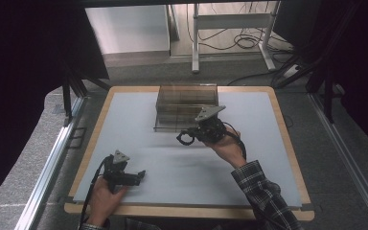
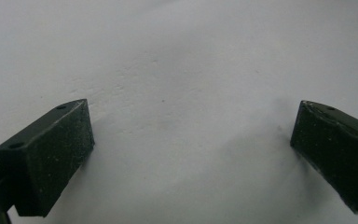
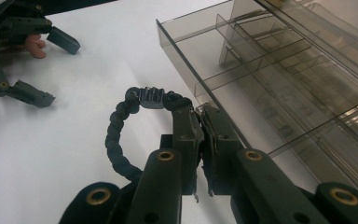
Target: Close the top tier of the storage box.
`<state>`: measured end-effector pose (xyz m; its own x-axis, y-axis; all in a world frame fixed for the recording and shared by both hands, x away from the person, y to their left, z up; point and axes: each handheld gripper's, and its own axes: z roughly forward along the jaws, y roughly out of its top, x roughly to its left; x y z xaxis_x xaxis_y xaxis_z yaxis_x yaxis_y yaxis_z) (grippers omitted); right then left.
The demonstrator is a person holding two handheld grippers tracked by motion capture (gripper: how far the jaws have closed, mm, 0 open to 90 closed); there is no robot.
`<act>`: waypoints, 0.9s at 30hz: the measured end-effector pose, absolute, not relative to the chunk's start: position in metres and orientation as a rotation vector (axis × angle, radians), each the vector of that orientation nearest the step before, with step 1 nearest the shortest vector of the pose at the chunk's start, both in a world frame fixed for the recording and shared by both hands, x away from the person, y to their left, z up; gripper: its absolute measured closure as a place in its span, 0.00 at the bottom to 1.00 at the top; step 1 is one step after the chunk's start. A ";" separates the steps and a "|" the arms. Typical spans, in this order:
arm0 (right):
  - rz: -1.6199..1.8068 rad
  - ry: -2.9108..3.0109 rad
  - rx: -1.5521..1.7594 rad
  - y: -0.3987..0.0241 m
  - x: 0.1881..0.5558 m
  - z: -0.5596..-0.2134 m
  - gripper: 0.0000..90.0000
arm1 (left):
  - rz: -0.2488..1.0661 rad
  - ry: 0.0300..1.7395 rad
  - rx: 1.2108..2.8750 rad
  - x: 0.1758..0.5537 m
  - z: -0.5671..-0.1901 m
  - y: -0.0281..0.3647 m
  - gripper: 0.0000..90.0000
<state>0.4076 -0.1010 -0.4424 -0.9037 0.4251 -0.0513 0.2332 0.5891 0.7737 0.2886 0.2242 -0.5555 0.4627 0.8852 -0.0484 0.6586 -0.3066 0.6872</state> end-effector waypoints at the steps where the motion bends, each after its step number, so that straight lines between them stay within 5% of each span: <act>1: 1.211 2.586 0.549 -0.101 0.408 -0.442 0.94 | 0.452 1.279 2.067 0.289 -0.555 0.224 0.00; 27: 1.201 2.524 0.628 -0.102 0.429 -0.439 0.94 | 0.450 1.282 2.064 0.289 -0.556 0.224 0.00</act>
<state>0.4289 -0.1020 -0.4387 -0.8677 0.4934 -0.0600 0.2647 0.5610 0.7844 0.2885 0.2240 -0.5555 0.4610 0.8859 -0.0512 0.6598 -0.3036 0.6874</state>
